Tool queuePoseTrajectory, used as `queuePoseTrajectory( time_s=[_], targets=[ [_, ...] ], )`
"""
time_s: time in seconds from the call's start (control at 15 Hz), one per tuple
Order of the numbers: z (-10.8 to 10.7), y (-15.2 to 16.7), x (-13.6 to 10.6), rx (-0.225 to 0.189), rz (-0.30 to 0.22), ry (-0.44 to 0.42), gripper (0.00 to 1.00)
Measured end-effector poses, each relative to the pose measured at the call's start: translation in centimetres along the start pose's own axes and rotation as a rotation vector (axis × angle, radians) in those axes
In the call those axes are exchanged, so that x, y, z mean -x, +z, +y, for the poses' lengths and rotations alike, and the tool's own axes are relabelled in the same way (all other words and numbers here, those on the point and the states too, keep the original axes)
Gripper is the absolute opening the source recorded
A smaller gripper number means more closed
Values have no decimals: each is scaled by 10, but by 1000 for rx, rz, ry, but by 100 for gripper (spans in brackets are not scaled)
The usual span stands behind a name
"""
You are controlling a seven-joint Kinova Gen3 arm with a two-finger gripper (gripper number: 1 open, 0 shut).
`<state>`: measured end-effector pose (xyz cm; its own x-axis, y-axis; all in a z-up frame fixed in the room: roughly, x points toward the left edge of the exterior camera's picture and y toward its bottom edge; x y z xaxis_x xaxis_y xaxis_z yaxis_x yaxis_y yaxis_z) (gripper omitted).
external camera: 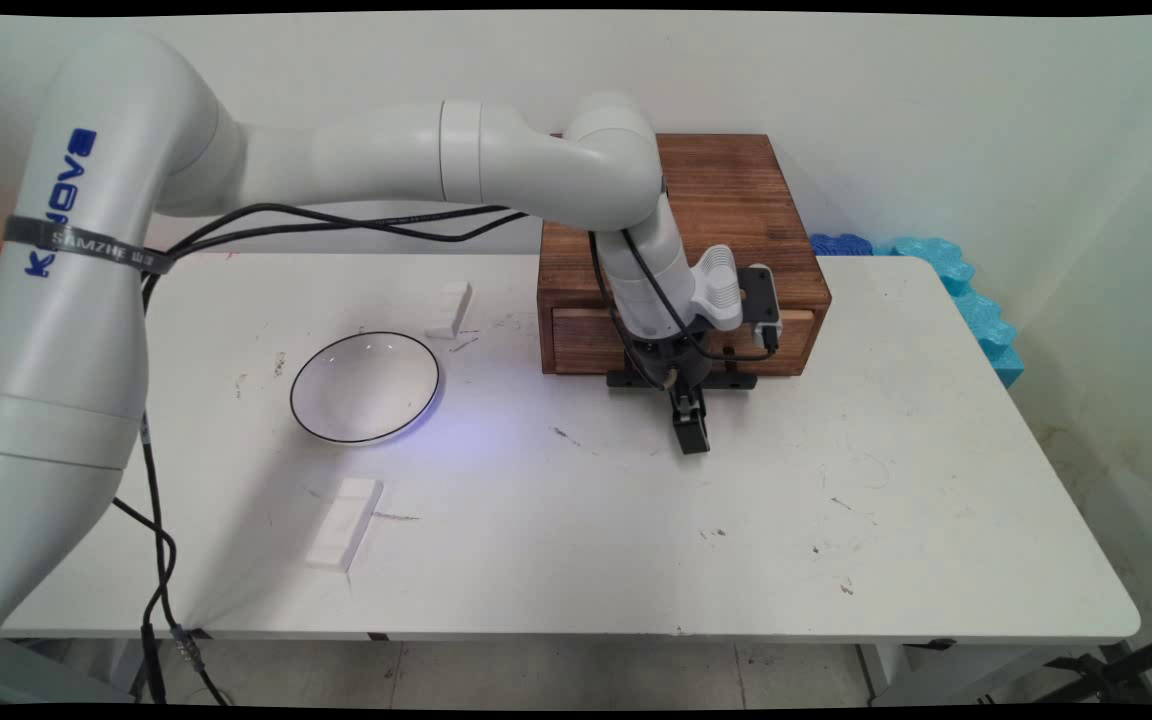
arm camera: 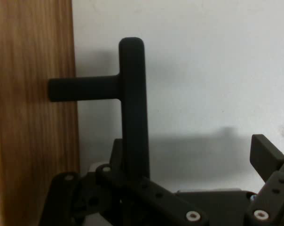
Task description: Open the drawer
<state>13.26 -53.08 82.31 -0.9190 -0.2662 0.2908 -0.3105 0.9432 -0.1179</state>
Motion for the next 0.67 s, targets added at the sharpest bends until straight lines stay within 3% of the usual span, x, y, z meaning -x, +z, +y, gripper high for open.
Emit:
queuePoseTrajectory(
  time_s=[0.67],
  targets=[
    [21, -8, -1, 19, -2, 3, 100]
  ],
)
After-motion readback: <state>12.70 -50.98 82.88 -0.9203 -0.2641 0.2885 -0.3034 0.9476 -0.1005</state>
